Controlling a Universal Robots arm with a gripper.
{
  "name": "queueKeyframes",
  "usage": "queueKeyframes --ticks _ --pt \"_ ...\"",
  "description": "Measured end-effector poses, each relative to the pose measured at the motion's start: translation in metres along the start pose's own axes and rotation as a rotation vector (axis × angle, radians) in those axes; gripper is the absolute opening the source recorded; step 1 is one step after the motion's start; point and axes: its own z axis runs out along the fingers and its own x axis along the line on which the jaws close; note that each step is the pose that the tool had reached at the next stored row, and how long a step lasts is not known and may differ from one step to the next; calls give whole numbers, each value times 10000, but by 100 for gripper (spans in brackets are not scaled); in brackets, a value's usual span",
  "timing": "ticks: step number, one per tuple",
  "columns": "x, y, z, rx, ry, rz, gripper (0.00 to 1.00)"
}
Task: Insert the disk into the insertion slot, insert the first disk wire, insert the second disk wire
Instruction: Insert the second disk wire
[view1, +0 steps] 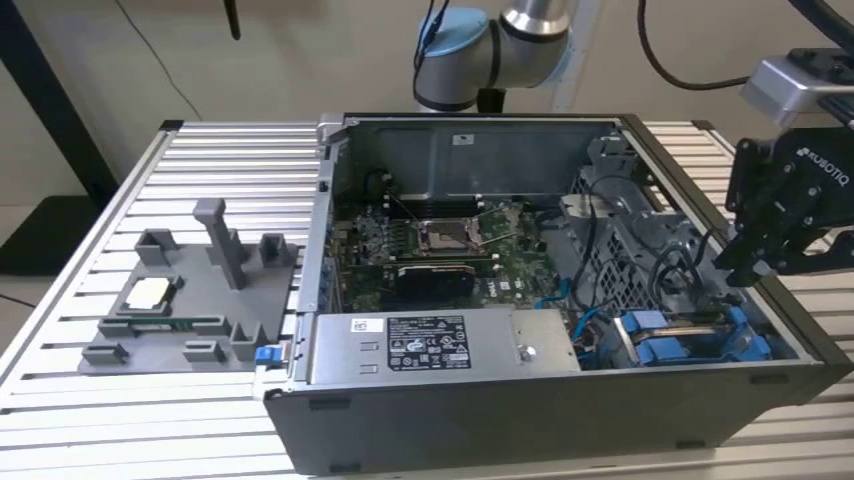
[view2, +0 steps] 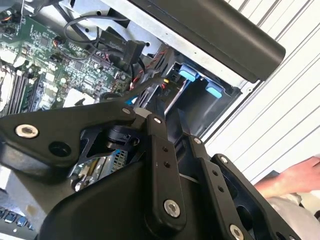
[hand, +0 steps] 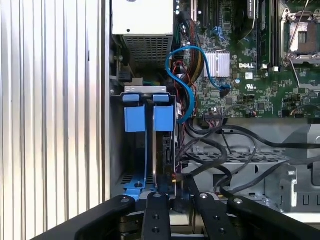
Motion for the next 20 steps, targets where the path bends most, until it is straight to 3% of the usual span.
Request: queueKeyframes --ticks 11,20 --pt "-99 -106 -5 -2 -31 -66 27" --pt "-208 -130 -4 -6 -42 -176 27"
